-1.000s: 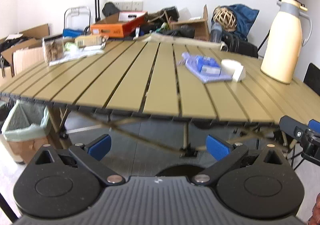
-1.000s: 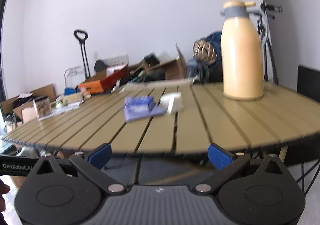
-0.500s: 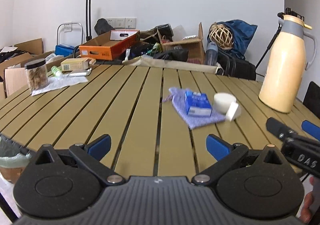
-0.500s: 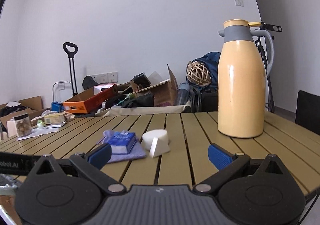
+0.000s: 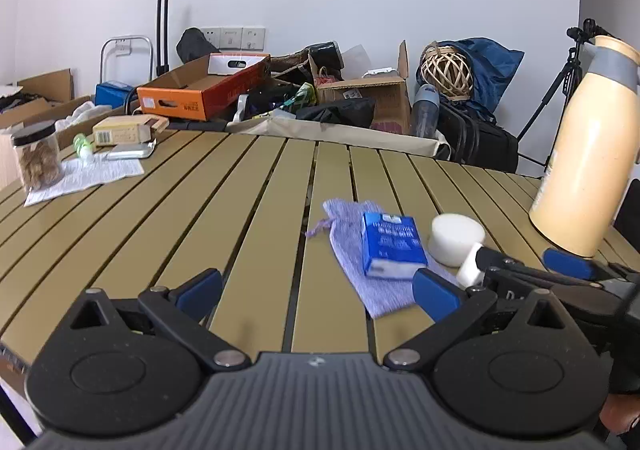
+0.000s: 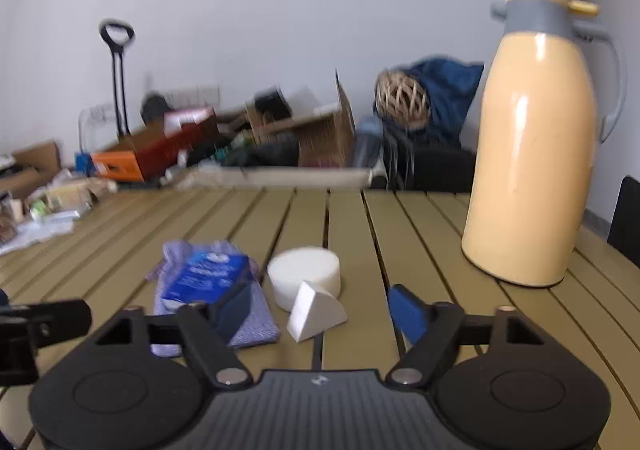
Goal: Collect trash
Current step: 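Close the right tool on the white foam wedge, then close the left tool on the blue HANDKERCHIEF tissue pack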
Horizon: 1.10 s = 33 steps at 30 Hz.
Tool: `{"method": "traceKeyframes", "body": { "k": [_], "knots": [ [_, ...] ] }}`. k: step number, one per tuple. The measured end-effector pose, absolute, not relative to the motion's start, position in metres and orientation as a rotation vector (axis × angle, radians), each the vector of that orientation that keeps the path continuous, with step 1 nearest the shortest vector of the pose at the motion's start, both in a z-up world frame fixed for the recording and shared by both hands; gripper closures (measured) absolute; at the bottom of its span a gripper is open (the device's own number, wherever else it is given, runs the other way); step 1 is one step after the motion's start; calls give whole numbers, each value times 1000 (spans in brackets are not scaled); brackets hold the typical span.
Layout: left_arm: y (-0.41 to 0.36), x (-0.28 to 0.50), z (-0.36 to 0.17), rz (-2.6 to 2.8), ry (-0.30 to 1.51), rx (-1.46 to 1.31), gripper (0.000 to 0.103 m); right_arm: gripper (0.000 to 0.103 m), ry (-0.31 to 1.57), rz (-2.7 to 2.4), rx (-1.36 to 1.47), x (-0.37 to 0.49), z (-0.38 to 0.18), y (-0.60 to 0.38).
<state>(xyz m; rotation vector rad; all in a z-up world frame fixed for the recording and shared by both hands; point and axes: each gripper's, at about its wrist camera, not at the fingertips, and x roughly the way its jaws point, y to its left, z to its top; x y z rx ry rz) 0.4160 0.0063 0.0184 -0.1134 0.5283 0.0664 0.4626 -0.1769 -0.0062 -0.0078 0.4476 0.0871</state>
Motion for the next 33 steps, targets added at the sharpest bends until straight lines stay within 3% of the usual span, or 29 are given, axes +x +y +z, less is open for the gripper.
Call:
{"method": "traceKeyframes", "body": {
  "k": [8, 10, 13, 33],
  "knots": [
    [11, 449, 12, 70, 561, -153, 0, 59, 568, 81, 37, 508, -18, -173],
    [11, 455, 10, 66, 573, -164, 0, 71, 590, 79, 33, 514, -22, -172],
    [11, 461, 8, 66, 578, -172, 0, 76, 600, 90, 62, 517, -23, -176],
    [-42, 508, -4, 13, 594, -65, 0, 77, 498, 34, 141, 486, -21, -243]
  ]
}}
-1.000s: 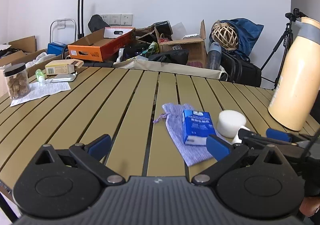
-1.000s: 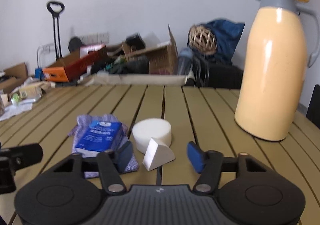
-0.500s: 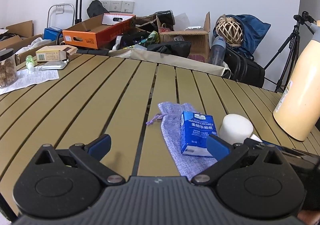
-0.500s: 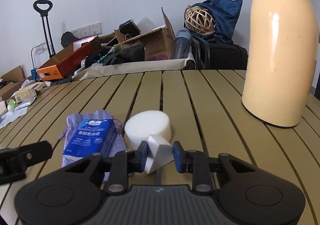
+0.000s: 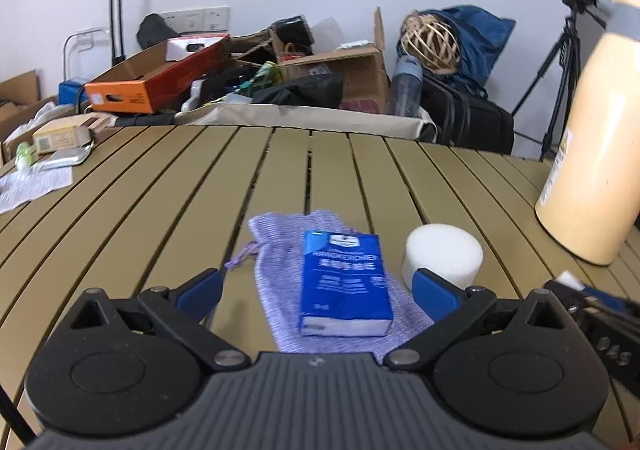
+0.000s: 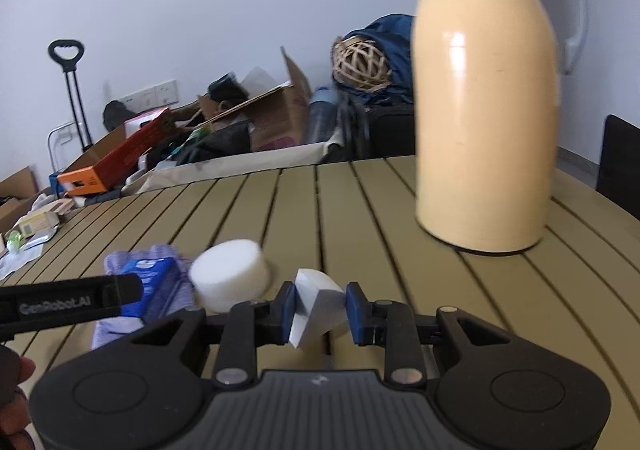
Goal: Collect trash
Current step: 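Close the left tool on the blue HANDKERCHIEF tissue pack, then carry the foam wedge and tissue pack down from the table toward the bin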
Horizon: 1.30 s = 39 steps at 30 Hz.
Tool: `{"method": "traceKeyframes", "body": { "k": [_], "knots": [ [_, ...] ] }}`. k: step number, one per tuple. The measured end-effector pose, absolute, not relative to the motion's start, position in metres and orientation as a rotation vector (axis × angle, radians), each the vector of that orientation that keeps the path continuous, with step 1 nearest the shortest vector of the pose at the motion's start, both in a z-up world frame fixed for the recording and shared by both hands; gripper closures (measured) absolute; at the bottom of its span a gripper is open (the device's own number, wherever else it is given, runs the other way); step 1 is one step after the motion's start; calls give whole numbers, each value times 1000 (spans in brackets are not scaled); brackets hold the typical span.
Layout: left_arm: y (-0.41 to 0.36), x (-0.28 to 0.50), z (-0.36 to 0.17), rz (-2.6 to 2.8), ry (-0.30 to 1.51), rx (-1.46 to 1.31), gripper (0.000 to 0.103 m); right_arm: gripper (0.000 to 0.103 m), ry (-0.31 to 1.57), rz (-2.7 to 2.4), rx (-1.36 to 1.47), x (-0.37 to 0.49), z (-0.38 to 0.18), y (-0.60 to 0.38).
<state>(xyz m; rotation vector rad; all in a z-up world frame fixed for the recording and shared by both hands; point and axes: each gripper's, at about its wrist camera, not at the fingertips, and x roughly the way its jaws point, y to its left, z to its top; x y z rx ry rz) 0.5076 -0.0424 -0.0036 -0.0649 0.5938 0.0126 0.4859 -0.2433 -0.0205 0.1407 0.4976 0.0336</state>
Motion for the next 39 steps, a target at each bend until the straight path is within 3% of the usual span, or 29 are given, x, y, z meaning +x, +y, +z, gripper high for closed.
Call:
{"method": "traceKeyframes", "body": {
  "k": [4, 6, 9, 10, 23, 39],
  "knots": [
    [-52, 517, -8, -8, 615, -46, 10, 77, 478, 18, 136, 481, -19, -253],
    [-54, 524, -12, -15, 644, -48, 21, 77, 472, 12, 128, 480, -19, -255],
    [-57, 530, -21, -21, 685, -49, 48, 76, 466, 3, 123, 479, -21, -260],
    [-59, 530, -22, -6, 674, -29, 51, 76, 464, 2, 121, 478, -21, -260],
    [-44, 513, -11, -21, 626, -105, 51, 77, 428, 40, 112, 463, -16, -253],
    [-23, 438, 17, -43, 494, -120, 51, 77, 354, 128, 52, 402, 3, -223]
  ]
}}
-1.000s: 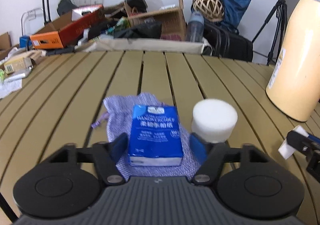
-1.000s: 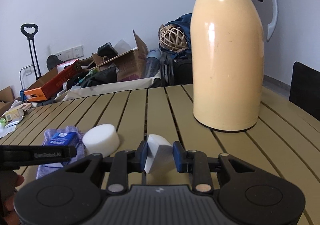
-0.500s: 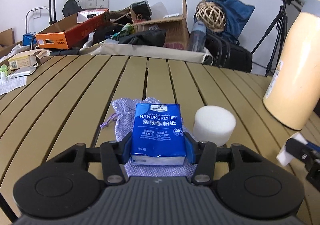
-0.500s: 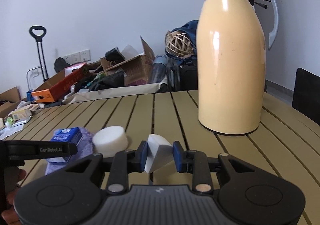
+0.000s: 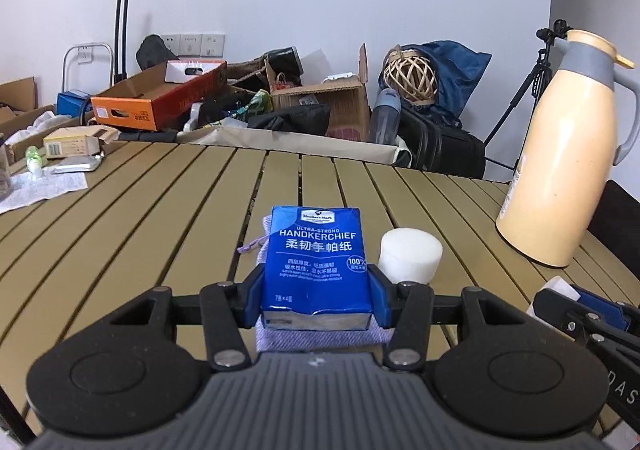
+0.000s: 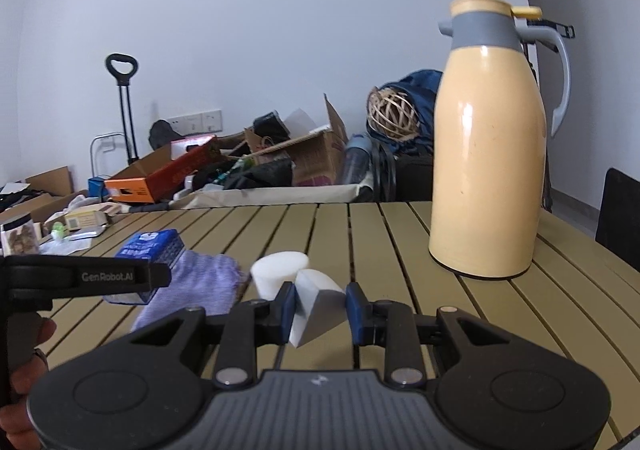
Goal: Collect trash
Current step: 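Carry the foam wedge and tissue pack down from the table toward the bin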
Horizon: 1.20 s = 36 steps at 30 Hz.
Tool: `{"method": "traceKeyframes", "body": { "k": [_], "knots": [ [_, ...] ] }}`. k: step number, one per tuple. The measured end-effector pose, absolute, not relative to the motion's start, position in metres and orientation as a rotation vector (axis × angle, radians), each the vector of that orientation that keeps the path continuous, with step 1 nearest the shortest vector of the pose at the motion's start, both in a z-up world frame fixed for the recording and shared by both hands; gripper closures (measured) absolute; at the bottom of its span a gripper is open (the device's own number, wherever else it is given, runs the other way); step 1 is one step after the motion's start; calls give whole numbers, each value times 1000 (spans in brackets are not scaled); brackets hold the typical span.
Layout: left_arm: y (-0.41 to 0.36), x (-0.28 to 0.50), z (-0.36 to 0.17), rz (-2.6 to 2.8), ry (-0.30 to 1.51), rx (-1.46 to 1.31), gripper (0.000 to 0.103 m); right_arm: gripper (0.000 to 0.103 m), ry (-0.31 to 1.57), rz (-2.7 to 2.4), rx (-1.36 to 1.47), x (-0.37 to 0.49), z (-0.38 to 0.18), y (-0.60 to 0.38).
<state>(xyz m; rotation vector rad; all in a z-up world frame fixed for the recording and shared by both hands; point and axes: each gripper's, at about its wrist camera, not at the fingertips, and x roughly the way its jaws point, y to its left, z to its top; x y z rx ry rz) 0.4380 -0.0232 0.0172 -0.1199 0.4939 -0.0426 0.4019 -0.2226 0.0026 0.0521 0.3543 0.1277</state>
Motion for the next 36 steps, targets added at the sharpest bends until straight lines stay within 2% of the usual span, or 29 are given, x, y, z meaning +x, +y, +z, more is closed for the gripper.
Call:
{"method": "traceKeyframes", "body": {
  "k": [18, 36],
  "knots": [
    [11, 324, 15, -7, 451, -86, 51, 77, 310, 247, 4, 302, -2, -190],
    [28, 244, -22, 4, 523, -12, 51, 77, 440, 293, -4, 235, -44, -187]
  ]
}}
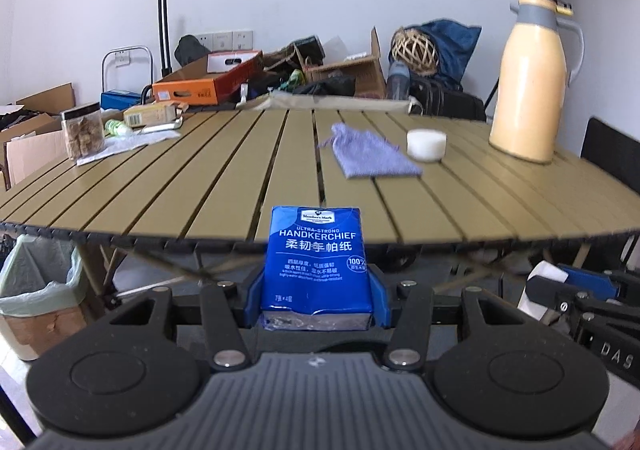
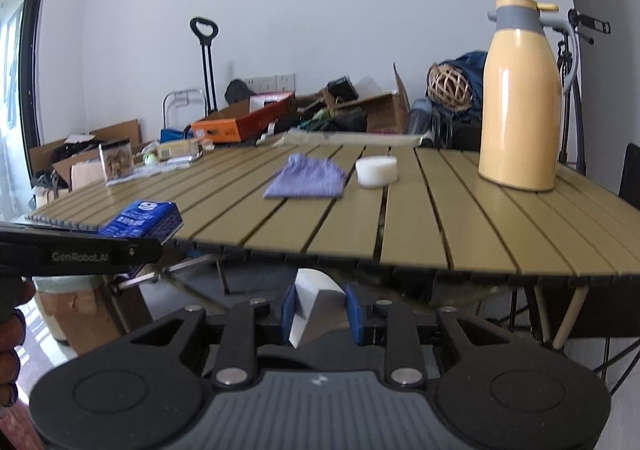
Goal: Collect trash
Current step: 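Carry the foam wedge and tissue pack down from the table toward the bin, then move the right tool with the foam wedge over the bin opening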
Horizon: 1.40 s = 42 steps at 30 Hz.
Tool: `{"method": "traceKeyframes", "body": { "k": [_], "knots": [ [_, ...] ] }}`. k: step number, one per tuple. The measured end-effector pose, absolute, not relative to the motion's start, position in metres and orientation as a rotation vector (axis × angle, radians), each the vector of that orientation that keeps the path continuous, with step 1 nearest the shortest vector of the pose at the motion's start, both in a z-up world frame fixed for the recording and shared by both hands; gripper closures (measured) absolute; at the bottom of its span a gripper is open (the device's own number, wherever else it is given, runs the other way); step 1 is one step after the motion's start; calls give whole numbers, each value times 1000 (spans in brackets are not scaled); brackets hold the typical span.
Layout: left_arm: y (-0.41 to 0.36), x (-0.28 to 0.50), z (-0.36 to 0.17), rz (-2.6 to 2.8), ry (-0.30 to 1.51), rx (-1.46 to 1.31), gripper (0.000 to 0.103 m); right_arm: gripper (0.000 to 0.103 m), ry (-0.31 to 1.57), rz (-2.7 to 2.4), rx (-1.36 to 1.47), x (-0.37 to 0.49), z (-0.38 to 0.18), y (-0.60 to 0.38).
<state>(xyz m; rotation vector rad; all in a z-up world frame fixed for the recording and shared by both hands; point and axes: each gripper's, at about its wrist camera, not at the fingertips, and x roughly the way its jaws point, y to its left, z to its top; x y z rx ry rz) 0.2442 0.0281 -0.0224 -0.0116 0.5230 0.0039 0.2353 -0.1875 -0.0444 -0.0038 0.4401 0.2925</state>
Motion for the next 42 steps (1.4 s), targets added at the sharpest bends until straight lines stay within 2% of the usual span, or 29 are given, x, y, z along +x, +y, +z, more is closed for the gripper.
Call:
{"method": "traceKeyframes", "body": {
  "k": [14, 25, 42],
  "knots": [
    [57, 230, -94, 35, 719, 37, 51, 77, 636, 301, -68, 224, -105, -184],
    [86, 245, -156, 96, 913, 31, 51, 77, 880, 286, -53, 238, -167, -194],
    [97, 262, -181, 150, 1009, 19, 51, 78, 991, 252, -34, 248, -189, -204]
  ]
}}
